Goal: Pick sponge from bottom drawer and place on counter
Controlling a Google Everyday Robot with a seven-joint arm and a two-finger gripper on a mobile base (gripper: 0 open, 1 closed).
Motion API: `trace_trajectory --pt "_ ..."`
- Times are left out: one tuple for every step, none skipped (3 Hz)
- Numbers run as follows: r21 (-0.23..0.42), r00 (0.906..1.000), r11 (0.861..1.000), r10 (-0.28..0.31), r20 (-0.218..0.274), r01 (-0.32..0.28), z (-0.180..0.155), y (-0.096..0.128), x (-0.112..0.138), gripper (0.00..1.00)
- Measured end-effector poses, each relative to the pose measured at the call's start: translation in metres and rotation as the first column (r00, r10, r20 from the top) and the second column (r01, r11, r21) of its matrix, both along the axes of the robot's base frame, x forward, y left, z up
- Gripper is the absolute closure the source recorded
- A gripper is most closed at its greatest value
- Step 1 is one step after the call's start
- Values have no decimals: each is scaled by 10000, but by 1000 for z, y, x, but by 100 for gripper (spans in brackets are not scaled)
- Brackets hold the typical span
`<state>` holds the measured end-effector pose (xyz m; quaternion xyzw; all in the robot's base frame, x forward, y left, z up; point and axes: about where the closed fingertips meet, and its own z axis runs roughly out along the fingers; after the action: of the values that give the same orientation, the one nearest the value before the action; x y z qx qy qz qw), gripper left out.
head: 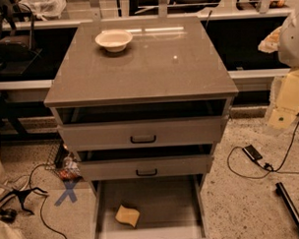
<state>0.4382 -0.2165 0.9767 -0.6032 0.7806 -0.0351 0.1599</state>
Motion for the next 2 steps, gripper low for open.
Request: trace_trajectory --pt "1 10000 10000 0 0 0 0 0 0 0" --pt "887 9987 9956 -254 -451 293 -38 8 -1 0"
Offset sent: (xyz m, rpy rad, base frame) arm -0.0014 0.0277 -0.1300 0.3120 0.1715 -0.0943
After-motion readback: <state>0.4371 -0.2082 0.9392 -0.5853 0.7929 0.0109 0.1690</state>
